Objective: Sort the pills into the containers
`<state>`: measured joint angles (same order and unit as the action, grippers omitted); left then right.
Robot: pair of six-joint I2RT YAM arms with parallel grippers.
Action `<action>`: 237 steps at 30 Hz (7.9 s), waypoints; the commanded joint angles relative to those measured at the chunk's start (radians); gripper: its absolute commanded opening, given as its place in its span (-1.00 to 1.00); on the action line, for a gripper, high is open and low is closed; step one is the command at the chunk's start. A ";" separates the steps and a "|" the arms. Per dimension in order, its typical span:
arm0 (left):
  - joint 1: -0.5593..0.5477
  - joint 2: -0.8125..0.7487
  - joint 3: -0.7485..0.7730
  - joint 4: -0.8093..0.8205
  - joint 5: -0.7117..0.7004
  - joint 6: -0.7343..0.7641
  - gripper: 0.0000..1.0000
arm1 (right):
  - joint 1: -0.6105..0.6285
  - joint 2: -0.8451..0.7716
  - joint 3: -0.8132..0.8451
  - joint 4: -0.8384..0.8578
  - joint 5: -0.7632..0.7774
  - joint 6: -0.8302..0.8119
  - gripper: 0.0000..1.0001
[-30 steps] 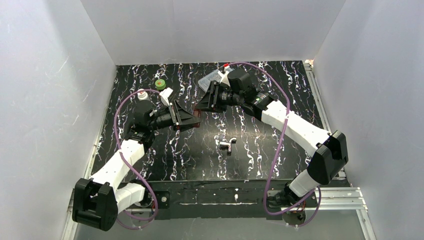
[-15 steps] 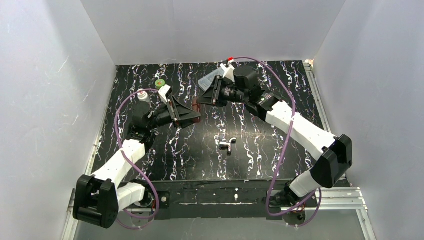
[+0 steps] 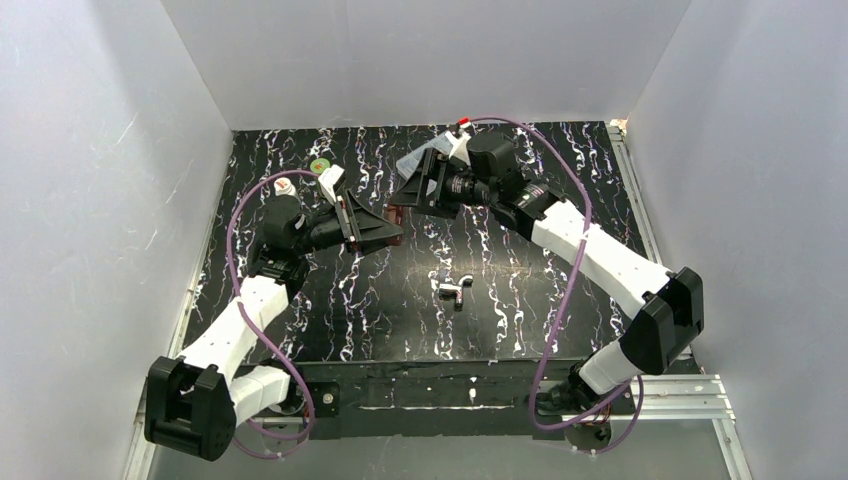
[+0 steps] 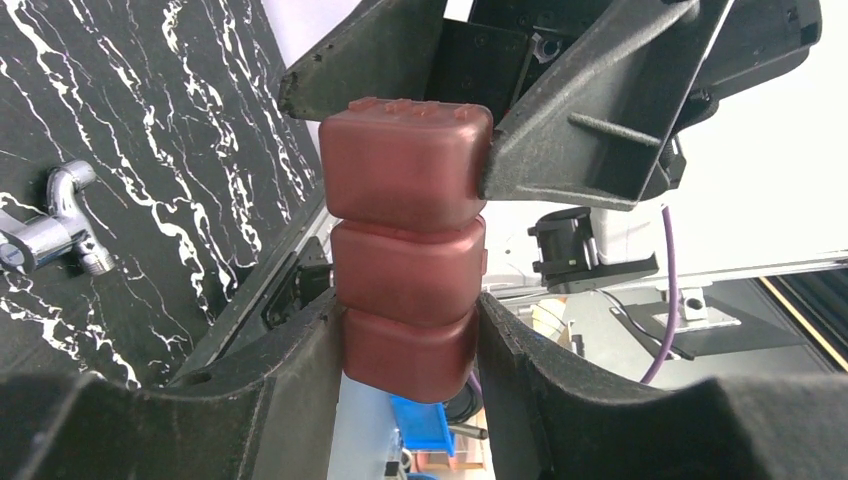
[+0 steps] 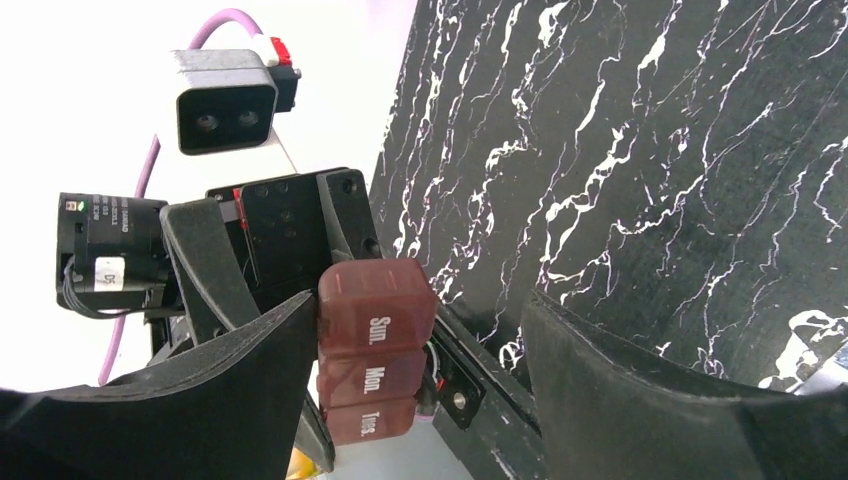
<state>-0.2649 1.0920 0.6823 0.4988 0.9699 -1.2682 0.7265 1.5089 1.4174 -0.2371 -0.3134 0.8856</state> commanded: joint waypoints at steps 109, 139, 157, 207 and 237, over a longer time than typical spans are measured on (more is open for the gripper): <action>-0.059 0.054 0.252 -0.995 -0.384 0.683 0.67 | -0.062 0.415 0.089 -0.308 0.117 -0.089 -0.97; -0.045 0.245 0.599 -1.138 -1.093 0.732 0.78 | -0.062 0.225 0.105 -0.399 0.264 -0.140 0.97; 0.352 0.699 0.978 -1.242 -1.292 0.557 0.73 | -0.062 0.100 0.017 -0.376 0.241 -0.216 0.97; 0.417 1.013 1.116 -1.298 -1.044 0.502 -0.18 | -0.076 0.071 -0.031 -0.338 0.234 -0.236 0.97; -0.219 0.382 0.388 -1.330 -1.098 0.399 -0.94 | -0.061 -0.034 -0.160 -0.300 0.224 -0.237 0.97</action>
<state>-0.4278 1.5108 1.1046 -0.8158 -0.0269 -0.7933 0.6552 1.5085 1.2743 -0.5667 -0.0925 0.6506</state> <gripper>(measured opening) 0.497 0.983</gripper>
